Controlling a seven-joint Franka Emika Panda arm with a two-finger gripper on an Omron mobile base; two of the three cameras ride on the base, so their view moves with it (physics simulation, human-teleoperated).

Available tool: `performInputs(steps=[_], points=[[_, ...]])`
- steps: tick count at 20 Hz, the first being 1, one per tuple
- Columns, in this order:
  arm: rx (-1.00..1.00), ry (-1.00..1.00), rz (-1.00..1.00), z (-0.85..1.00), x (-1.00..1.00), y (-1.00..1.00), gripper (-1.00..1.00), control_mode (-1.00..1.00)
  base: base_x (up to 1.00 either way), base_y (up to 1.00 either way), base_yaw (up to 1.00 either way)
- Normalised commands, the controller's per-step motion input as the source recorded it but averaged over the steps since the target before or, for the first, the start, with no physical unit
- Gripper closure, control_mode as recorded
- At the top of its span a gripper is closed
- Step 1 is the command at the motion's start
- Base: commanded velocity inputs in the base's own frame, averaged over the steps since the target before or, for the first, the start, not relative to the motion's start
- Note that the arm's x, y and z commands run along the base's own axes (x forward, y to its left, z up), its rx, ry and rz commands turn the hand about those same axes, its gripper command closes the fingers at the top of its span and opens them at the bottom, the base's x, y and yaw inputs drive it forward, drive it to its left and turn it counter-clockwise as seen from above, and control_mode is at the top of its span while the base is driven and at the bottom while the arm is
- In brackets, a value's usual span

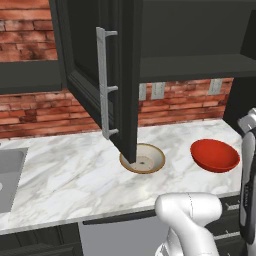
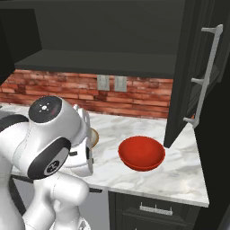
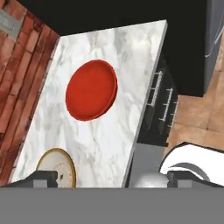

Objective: Open the cabinet. Pick the bowls from the counter and place them in the cabinet. Then close the cabinet.

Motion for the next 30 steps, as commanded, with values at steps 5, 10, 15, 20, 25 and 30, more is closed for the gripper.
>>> performInputs(steps=[5, 10, 15, 20, 25, 30], points=[[0.0, 0.18, -0.06, -0.33, 0.18, -0.35, -1.0, -1.0, 0.0, 0.0, 0.0], [0.0, 0.25, -0.01, -0.41, 0.22, -0.19, -1.0, -1.0, 0.0, 0.0, 0.0], [0.03, 0.16, 0.0, -0.42, 0.22, -0.17, -1.0, -1.0, 0.0, 0.0, 0.0], [0.14, 0.0, 0.05, -0.36, 0.3, -0.16, -1.0, -1.0, 0.0, 0.0, 0.0], [0.11, -0.04, 0.06, -0.43, 0.21, -0.02, -1.0, -1.0, 0.0, 0.0, 0.0], [0.0, -0.04, 0.0, -0.3, 0.02, -0.02, -1.0, -1.0, 0.0, 0.0, 0.0]])
